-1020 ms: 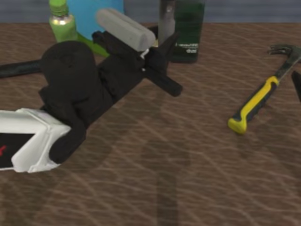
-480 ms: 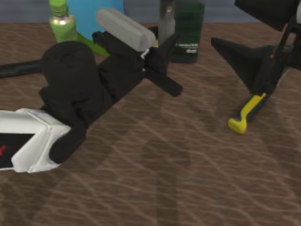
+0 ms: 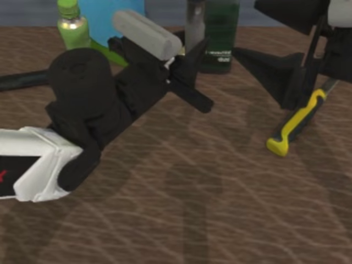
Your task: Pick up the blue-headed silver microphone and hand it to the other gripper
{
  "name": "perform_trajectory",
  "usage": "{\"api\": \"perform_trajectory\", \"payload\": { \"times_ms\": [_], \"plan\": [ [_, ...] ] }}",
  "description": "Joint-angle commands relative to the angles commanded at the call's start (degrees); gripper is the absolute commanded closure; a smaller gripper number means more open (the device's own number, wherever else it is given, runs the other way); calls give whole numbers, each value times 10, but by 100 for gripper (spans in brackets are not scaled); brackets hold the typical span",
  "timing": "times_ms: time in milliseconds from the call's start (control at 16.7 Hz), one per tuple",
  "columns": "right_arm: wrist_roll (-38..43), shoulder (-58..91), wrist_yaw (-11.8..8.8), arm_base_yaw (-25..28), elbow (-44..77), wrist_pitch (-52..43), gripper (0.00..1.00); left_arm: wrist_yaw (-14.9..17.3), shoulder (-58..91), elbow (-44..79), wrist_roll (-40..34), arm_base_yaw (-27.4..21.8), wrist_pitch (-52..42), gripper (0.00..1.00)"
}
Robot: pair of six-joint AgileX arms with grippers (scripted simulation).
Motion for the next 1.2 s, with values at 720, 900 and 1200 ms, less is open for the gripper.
{"api": "perform_trajectory", "payload": {
  "times_ms": [720, 900, 1200],
  "plan": [
    [-8, 157, 120, 122, 164, -13, 0, 0, 0, 0, 0, 0, 0, 100],
    [-8, 158, 121, 123, 166, -13, 0, 0, 0, 0, 0, 0, 0, 100],
    [-8, 158, 121, 123, 166, -13, 30, 0, 0, 0, 0, 0, 0, 100]
  ]
}}
